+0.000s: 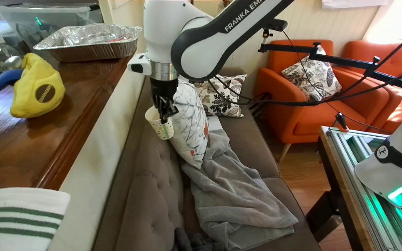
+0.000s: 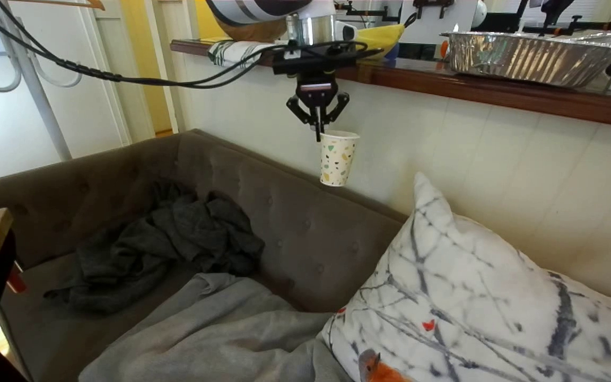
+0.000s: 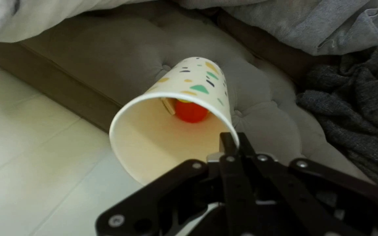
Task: Put the cup on the countertop
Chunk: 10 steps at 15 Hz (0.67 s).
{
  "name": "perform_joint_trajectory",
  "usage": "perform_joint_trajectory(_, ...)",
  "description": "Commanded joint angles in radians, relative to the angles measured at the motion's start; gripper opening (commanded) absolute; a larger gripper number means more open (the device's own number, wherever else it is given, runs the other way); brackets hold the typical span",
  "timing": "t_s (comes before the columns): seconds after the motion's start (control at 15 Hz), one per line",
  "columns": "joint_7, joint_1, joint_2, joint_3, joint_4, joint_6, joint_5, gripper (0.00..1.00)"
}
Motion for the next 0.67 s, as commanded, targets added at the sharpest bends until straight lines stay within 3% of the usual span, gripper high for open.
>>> perform_joint_trajectory(0.0,-0.03,0.027,-0.119,-0.02,0.029,-0.1,-0.127,0.01)
perform_joint_trajectory(0.13,-0.057,0.029,-0.169,-0.029,0.061,-0.122,-0.195,0.01)
perform_joint_trajectory(0.33,-0.116,0.01,-0.24,-0.02,0.123,-0.156,-0.204,0.01)
perform_joint_trajectory(0.6,-0.149,-0.02,-0.245,-0.033,0.169,0.055,-0.187,0.01)
